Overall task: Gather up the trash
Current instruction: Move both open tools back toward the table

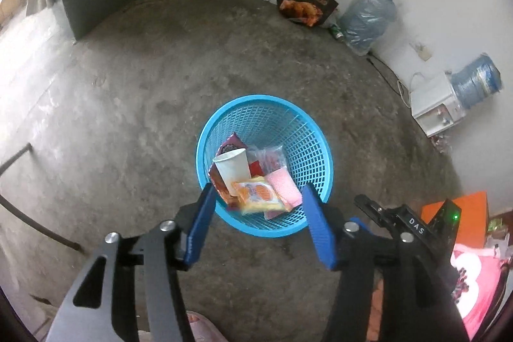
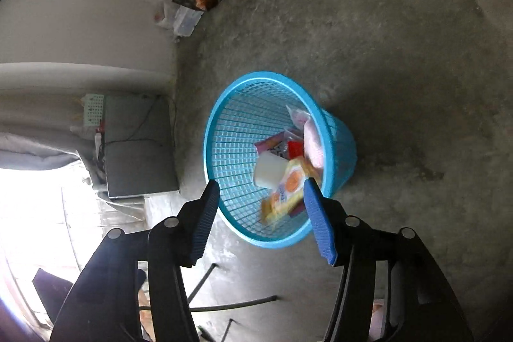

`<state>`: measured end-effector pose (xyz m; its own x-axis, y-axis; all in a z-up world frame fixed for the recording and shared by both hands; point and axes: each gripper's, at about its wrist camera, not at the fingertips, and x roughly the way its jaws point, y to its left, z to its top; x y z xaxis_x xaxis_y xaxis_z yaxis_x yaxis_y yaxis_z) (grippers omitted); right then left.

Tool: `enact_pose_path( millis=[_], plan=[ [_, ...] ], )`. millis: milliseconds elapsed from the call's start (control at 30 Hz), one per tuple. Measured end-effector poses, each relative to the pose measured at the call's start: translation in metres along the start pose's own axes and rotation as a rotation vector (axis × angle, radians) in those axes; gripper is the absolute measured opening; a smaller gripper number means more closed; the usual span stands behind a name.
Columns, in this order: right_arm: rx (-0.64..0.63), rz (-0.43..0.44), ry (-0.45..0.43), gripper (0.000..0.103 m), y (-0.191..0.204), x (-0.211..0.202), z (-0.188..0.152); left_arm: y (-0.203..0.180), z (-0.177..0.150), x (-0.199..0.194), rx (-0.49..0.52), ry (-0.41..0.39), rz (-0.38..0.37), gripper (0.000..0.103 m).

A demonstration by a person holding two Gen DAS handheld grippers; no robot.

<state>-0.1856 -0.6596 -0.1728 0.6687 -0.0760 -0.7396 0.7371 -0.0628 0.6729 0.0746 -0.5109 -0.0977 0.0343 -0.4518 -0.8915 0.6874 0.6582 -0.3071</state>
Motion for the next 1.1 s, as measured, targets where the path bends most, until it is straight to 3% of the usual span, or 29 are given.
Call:
enact_pose_path(
  millis=[233, 433, 733, 900, 1100],
  plan=[
    [-0.071, -0.007, -0.037, 0.057, 0.015, -0.027, -0.011, -0.002, -0.009, -0.052, -0.018, -0.050, -0.008, 0.069],
    [-0.193, 0.031, -0.056, 0.064, 0.053, -0.058, -0.032, 0.005, -0.033, -0.116, 0.005, -0.113, -0.014, 0.072],
    [-0.460, 0.096, -0.021, 0.064, 0.146, -0.081, -0.068, 0.074, -0.090, -0.234, -0.087, -0.297, 0.064, 0.074],
    [-0.614, 0.159, 0.050, 0.065, 0.193, -0.082, -0.110, 0.124, -0.145, -0.289, -0.160, -0.408, 0.136, 0.077],
    [-0.737, 0.254, 0.236, 0.065, 0.239, -0.062, -0.178, 0.182, -0.213, -0.331, -0.311, -0.503, 0.212, 0.077]
  ],
)
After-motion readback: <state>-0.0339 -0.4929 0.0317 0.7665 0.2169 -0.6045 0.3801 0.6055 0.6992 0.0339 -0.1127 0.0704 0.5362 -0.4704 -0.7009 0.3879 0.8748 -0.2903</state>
